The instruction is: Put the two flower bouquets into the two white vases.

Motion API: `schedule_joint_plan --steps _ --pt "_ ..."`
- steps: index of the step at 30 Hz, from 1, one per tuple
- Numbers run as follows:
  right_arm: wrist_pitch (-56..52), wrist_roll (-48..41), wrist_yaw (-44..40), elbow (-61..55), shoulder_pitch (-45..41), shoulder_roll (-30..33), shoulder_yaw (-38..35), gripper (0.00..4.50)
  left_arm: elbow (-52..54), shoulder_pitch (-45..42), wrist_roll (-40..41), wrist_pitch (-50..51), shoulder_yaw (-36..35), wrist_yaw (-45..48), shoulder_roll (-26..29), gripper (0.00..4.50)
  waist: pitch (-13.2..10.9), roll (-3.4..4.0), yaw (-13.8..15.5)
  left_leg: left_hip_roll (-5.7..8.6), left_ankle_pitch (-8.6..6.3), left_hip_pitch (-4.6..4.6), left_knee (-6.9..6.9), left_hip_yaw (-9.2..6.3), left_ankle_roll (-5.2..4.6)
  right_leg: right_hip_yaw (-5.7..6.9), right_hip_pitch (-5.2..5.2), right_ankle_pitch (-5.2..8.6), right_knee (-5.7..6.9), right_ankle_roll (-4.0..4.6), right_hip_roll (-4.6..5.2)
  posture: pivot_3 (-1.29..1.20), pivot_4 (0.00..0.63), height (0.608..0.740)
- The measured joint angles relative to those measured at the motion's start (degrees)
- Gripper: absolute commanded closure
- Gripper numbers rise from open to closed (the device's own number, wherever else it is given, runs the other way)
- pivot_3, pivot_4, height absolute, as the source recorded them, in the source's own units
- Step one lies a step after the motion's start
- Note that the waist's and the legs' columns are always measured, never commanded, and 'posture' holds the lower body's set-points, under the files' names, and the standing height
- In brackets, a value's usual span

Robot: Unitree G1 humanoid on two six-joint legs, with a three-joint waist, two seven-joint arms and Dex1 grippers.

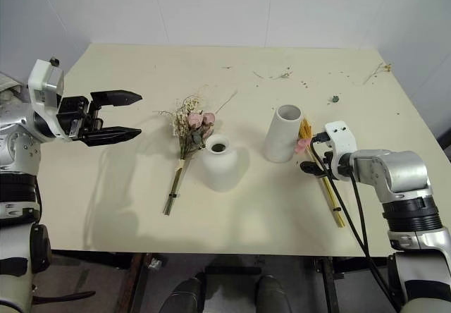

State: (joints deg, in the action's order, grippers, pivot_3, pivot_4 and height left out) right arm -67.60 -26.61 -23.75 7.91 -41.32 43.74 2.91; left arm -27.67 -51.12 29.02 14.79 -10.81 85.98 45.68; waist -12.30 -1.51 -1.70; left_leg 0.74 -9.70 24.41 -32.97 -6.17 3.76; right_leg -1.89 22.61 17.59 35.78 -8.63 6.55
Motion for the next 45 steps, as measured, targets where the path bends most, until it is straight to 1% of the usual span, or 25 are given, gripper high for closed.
schedule_joint_plan --steps 1,4,5,12,13,20,24,27,32,35,38,41,45 --pt "0.0 0.4 -0.1 0.5 -0.3 -0.2 0.0 0.62 0.0 0.0 0.0 -0.1 0.0 0.0 0.0 0.0 0.0 0.0 0.0 0.0 0.0 0.0 0.0 0.0 0.0 0.0 0.0 0.0 0.01 0.0 0.0 0.0 0.15 0.74" --pt "-0.1 1.9 -0.2 2.0 -1.2 -0.9 -0.1 1.54 0.0 0.0 0.0 -0.4 0.1 0.0 0.0 0.0 0.0 0.0 0.0 -0.01 0.0 0.0 -0.01 0.0 0.0 0.0 0.0 0.0 0.03 0.0 -0.01 0.0 0.15 0.74" --pt "-0.1 2.5 -0.2 2.4 -1.4 -1.2 -0.2 1.96 0.0 0.0 0.0 -0.5 0.1 0.0 0.0 0.0 0.0 0.0 -0.1 -0.01 0.0 -0.01 -0.01 0.0 0.0 0.0 0.0 0.0 0.03 0.0 -0.01 0.0 0.15 0.74" --pt "-0.2 3.9 -0.8 2.8 -1.6 -2.5 -1.1 4.35 0.0 -0.3 0.0 -0.6 0.2 0.0 0.0 0.0 0.0 0.0 -0.1 -0.03 0.0 -0.02 -0.05 0.0 0.0 0.0 -0.01 0.0 0.08 0.0 -0.03 0.0 0.15 0.74" --pt "-0.1 3.9 -0.8 2.7 -1.6 -2.8 -1.2 4.46 0.0 -0.4 0.0 -0.6 0.3 0.0 0.0 0.0 0.0 -0.01 -0.1 -0.03 0.0 -0.03 -0.08 0.0 0.0 0.0 -0.03 0.0 0.08 0.0 -0.03 0.0 0.15 0.74" --pt "0.3 5.2 0.5 2.7 -0.9 -4.9 -4.0 4.46 -0.1 -1.0 0.0 -1.2 1.2 0.0 -0.2 0.0 0.0 -0.02 -0.1 -0.02 0.01 -0.06 -0.15 0.0 0.01 -0.01 -0.06 -0.06 0.1 0.01 -0.03 0.0 0.15 0.74" --pt "2.8 6.8 3.1 3.3 -0.4 -5.4 -6.9 4.46 -0.5 -2.2 0.0 -1.7 1.8 0.0 -0.6 0.0 0.0 -0.01 0.0 -0.01 0.02 -0.05 -0.1 0.0 0.02 -0.02 -0.05 -0.06 0.09 0.01 -0.02 0.0 0.15 0.74" --pt "6.2 8.1 5.3 4.0 -1.7 -5.4 -10.1 4.46 -1.5 -2.4 0.0 -1.8 2.0 0.0 -0.7 0.0 0.0 -0.01 0.0 -0.01 0.02 -0.04 -0.04 0.0 0.02 -0.03 -0.01 -0.06 0.09 0.0 -0.02 0.0 0.15 0.74" --pt "14.4 10.0 8.5 6.1 -7.4 -5.6 -14.3 4.46 -2.6 -2.7 -0.1 -2.5 3.1 0.0 -2.0 0.0 0.0 0.0 -0.3 -0.03 0.01 -0.05 0.0 0.05 0.02 -0.04 0.03 -0.05 0.09 0.0 -0.02 0.0 0.15 0.74" --pt "21.0 10.1 10.0 6.5 -11.3 -7.0 -17.1 4.46 -3.7 -3.7 -0.1 -2.9 3.4 0.0 -2.1 0.0 0.0 0.0 -0.3 -0.05 0.01 -0.05 0.02 0.07 0.02 -0.05 0.05 -0.05 0.09 0.0 -0.03 0.0 0.15 0.74" --pt "31.6 10.0 10.4 5.8 -13.2 -11.4 -19.1 4.46 -4.2 -4.4 -0.1 -3.0 3.6 0.0 -2.2 0.0 0.0 0.0 -0.5 -0.05 0.01 -0.05 0.02 0.09 0.02 -0.05 0.05 -0.05 0.1 0.0 -0.03 0.0 0.15 0.74" --pt "40.1 9.3 9.7 5.4 -14.3 -15.9 -19.1 4.46 -4.5 -4.4 -0.1 -3.0 4.1 0.0 -2.7 0.0 0.0 0.0 -0.6 -0.05 0.02 -0.05 0.02 0.09 0.03 -0.05 0.05 -0.05 0.13 0.0 -0.03 0.0 0.15 0.74" --pt "46.7 9.3 8.2 4.8 -16.7 -18.4 -18.0 4.46 -4.6 -4.4 -0.1 -3.0 4.3 0.0 -2.8 0.0 0.0 0.01 -0.6 -0.05 0.02 -0.04 0.02 0.09 0.03 -0.05 0.05 -0.05 0.14 0.0 -0.03 0.0 0.15 0.74"
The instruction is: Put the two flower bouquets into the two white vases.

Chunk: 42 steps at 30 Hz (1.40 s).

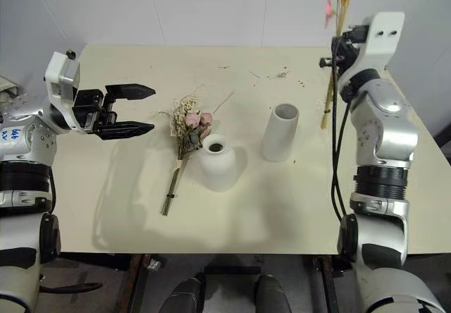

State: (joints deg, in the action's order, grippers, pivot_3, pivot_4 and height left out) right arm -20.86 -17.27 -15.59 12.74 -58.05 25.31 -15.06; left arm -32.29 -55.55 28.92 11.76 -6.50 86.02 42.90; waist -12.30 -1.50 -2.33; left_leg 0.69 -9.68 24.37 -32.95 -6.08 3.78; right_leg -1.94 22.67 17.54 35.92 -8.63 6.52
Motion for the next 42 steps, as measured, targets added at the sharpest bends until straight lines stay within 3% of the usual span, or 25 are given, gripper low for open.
schedule_joint_plan --steps 6,11,29,42 --pt "4.6 0.4 -0.1 0.1 -6.7 -1.1 1.6 4.46 0.0 0.0 0.0 0.0 0.1 0.0 0.1 0.0 0.0 0.02 -0.2 -0.02 0.0 0.0 0.01 0.0 0.0 -0.01 0.03 0.01 0.04 0.02 -0.02 0.0 0.15 0.74" --pt "2.9 -2.2 0.1 -1.5 -7.5 -4.3 1.4 4.46 0.6 1.1 0.1 0.1 -0.3 0.0 0.6 0.0 0.0 0.02 -0.7 -0.05 0.0 -0.01 0.01 0.0 0.0 -0.01 0.05 0.01 0.1 0.02 -0.03 0.0 0.15 0.74" --pt "3.5 -4.1 -1.1 -5.2 3.9 -8.0 2.6 4.46 4.8 4.6 0.4 1.5 -2.6 -0.1 1.3 0.0 0.0 0.02 -0.8 -0.12 0.0 -0.02 0.01 0.0 0.0 -0.07 0.06 0.03 0.12 0.06 -0.13 0.0 0.15 0.74" --pt "4.1 -5.3 -2.4 -8.2 7.7 -11.7 5.2 4.46 5.3 5.1 0.4 2.0 -3.5 -0.1 1.5 0.0 0.0 0.02 -0.7 -0.27 0.0 -0.1 0.01 0.0 0.0 -0.11 0.04 0.02 0.16 0.12 -0.3 0.0 0.15 0.74"
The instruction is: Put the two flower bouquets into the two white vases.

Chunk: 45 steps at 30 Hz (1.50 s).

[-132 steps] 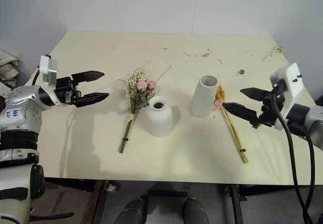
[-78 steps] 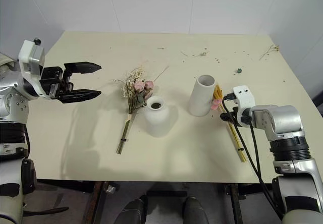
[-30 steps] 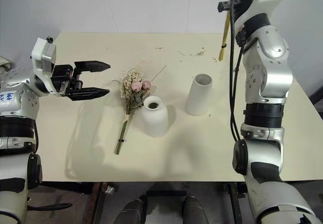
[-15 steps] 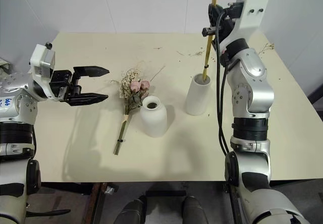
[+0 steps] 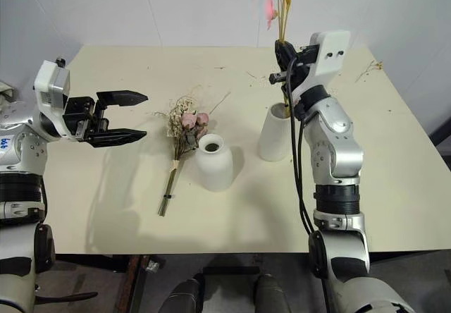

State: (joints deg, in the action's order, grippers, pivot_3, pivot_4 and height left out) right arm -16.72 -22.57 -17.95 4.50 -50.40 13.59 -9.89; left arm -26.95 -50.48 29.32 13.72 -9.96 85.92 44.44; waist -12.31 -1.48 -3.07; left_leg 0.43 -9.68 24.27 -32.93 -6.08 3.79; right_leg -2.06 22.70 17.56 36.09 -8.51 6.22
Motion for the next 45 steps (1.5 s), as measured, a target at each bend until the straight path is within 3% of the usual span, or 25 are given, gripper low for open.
schedule_joint_plan --steps 15,30,36,43,45 --pt "-2.3 -0.4 0.5 -4.6 -0.3 0.8 0.0 4.46 -0.1 0.0 0.0 0.0 -0.2 0.0 -0.1 0.0 0.0 0.0 0.0 -0.02 -0.01 0.0 0.03 0.0 0.01 0.0 0.01 0.01 -0.02 0.01 -0.01 0.0 0.15 0.74" --pt "-0.2 -0.1 -1.3 -3.6 7.2 0.8 0.1 4.46 -0.4 -0.1 -0.2 -0.2 -0.1 0.0 -0.8 0.0 0.0 0.0 0.0 -0.07 -0.01 -0.01 0.04 0.0 0.02 -0.02 0.0 0.01 -0.04 0.04 -0.08 0.0 0.15 0.74" --pt "-2.8 -1.2 -2.5 -6.1 9.3 1.7 0.5 2.53 -0.4 -0.1 -0.2 -0.5 0.0 0.0 -0.9 0.0 0.0 0.0 0.1 -0.07 -0.01 -0.01 0.03 0.0 0.02 -0.03 0.0 0.01 -0.03 0.04 -0.08 0.0 0.15 0.74" --pt "-14.7 -7.5 -7.0 -20.1 16.2 11.2 0.4 0.03 -0.5 -0.3 -0.2 -0.6 0.2 0.0 -1.3 0.0 0.0 0.0 0.7 -0.07 -0.04 0.0 0.02 0.01 0.05 -0.03 -0.02 0.02 -0.1 0.04 -0.08 0.0 0.15 0.74" --pt "-18.4 -9.8 -8.7 -23.0 17.9 15.7 -0.7 0.03 -0.6 -0.4 -0.2 -0.6 0.4 0.0 -1.6 0.0 0.0 0.0 0.9 -0.07 -0.04 0.0 -0.01 0.02 0.05 -0.03 -0.03 0.02 -0.1 0.05 -0.07 0.0 0.15 0.74"
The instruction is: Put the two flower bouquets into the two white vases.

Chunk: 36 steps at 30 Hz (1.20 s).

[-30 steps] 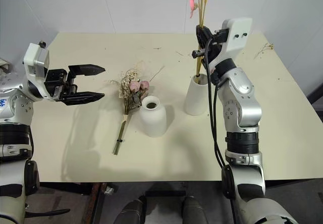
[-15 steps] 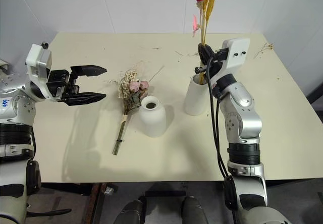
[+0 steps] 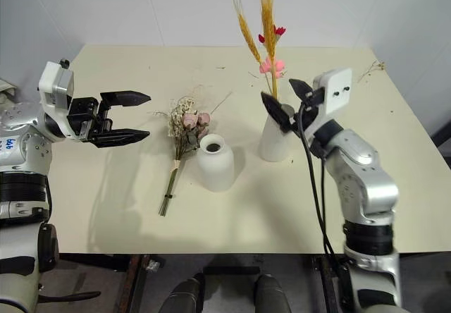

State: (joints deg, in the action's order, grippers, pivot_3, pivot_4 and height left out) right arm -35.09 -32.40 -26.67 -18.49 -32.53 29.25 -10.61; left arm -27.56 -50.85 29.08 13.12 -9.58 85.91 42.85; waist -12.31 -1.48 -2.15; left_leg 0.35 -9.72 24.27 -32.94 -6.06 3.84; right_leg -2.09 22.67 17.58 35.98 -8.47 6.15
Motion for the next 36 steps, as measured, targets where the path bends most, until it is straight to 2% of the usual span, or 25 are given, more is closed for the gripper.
schedule_joint_plan --steps 6,12,17,23,28,36 --pt "-9.0 -8.2 -7.2 -6.1 2.6 12.4 -3.9 0.03 -0.2 -0.1 -1.3 0.3 0.6 -3.0 -0.5 0.0 0.0 0.0 0.5 -0.03 -0.01 -0.01 -0.03 0.06 0.0 0.0 -0.03 -0.02 -0.08 0.06 0.0 0.0 0.15 0.74" --pt "-13.8 -16.4 -15.6 -8.7 5.6 20.2 -6.3 0.03 2.2 0.2 -5.3 7.4 2.2 -15.1 -0.7 0.0 0.0 -0.03 0.6 -0.03 -0.03 -0.01 -0.07 0.08 0.0 0.0 -0.08 -0.03 -0.14 0.02 0.01 0.0 0.15 0.74" --pt "-13.4 -16.8 -18.1 -8.3 7.0 20.9 -6.3 0.03 11.0 3.4 -10.7 22.3 4.3 -32.1 -0.4 0.0 0.0 -0.04 0.5 -0.04 -0.03 -0.03 -0.09 0.09 0.0 0.0 -0.08 -0.04 -0.11 0.02 0.0 0.0 0.15 0.74" --pt "-11.2 -16.6 -19.8 -6.0 7.0 20.4 -6.2 0.03 24.9 6.2 -12.7 43.9 10.4 -40.5 1.0 0.0 0.0 -0.06 0.6 -0.03 -0.07 -0.01 -0.1 0.09 0.07 0.0 -0.09 -0.04 -0.16 0.02 0.0 0.0 0.15 0.74" --pt "-9.9 -16.7 -23.5 -4.9 9.5 20.5 -6.2 0.03 31.2 6.3 -13.3 58.2 13.0 -46.5 0.6 0.0 0.0 -0.06 0.6 -0.03 -0.1 -0.01 -0.11 0.09 0.13 -0.01 -0.09 -0.03 -0.18 0.02 0.0 0.0 0.15 0.74" --pt "-10.1 -16.5 -29.0 -1.7 11.5 24.6 -6.0 0.03 36.3 6.2 -12.3 69.9 13.3 -53.6 -7.1 0.0 0.0 -0.08 0.6 -0.03 -0.13 -0.02 -0.19 0.12 0.17 -0.01 -0.13 -0.03 -0.23 0.02 0.0 0.0 0.15 0.74"
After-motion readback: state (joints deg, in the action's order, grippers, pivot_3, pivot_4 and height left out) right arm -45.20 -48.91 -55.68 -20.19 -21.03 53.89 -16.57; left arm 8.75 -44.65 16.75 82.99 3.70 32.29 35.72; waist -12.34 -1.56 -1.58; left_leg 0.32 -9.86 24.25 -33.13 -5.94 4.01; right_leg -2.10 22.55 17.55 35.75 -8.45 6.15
